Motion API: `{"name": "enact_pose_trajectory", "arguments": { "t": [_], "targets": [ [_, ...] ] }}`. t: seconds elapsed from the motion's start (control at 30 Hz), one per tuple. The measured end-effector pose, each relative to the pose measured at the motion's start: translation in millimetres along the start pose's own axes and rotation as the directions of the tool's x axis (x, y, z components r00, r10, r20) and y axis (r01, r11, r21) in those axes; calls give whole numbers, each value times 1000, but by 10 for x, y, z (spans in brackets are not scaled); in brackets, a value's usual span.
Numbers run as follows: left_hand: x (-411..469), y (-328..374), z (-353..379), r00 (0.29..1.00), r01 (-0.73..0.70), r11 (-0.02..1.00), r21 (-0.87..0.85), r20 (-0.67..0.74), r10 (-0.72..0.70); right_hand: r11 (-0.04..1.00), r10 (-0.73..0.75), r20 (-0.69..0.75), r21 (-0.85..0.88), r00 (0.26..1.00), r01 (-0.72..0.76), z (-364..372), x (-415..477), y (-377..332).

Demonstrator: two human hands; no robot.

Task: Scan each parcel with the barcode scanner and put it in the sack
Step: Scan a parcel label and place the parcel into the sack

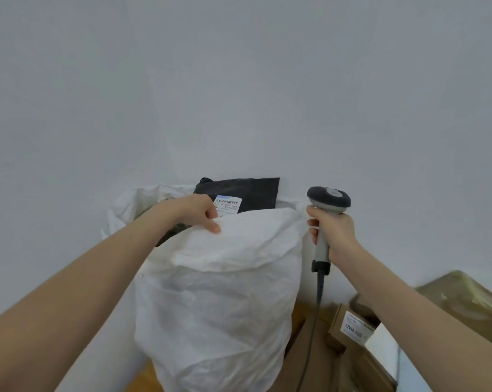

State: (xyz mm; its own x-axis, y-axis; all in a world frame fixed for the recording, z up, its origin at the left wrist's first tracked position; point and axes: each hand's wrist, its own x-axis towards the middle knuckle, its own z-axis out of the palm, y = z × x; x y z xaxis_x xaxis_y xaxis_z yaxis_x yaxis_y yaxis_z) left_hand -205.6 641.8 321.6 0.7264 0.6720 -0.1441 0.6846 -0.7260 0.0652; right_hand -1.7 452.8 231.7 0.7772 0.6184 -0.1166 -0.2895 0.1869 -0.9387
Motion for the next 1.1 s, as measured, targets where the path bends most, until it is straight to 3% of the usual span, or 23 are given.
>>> {"name": "enact_pose_trajectory", "arguments": {
  "t": [0.07,0.2,0.27,0.43,0.53,0.6,0.83,0.97,1.07,1.1],
  "targets": [
    [144,44,-64,1000,-20,996,-82,2,21,997,-33,7,-65,999,33,70,116,-116],
    [616,66,-192,965,-105,994,-10,-244,99,967,-106,-4,-232,994,102,307,456,-313],
    [913,18,-187,956,-143,990,15,-258,142,939,-157,-8,-312,987,147,433,669,-391],
    [1642,-150,-108,948,-239,968,83,-198,251,854,-221,-13,-485,975,187,832,1187,-431],
    [1912,-302,180,942,-326,942,83,115,316,841,-173,14,-519,985,155,1096,1389,-336],
    [1960,-412,409,914,-352,934,57,237,330,831,-145,13,-542,989,129,1223,1449,-188],
    [1892,-593,641,908,-327,945,-20,269,320,775,-126,22,-622,992,113,1379,1478,6],
    [1776,-578,725,921,-346,937,51,209,329,782,-91,82,-611,993,122,1468,1409,-101],
    [1778,-602,502,906,-352,933,-75,225,360,731,-26,150,-672,988,121,1574,1334,-11],
    [1811,-639,389,925,-323,937,-132,164,342,715,-13,163,-688,986,123,1596,1313,57]
  ]
}}
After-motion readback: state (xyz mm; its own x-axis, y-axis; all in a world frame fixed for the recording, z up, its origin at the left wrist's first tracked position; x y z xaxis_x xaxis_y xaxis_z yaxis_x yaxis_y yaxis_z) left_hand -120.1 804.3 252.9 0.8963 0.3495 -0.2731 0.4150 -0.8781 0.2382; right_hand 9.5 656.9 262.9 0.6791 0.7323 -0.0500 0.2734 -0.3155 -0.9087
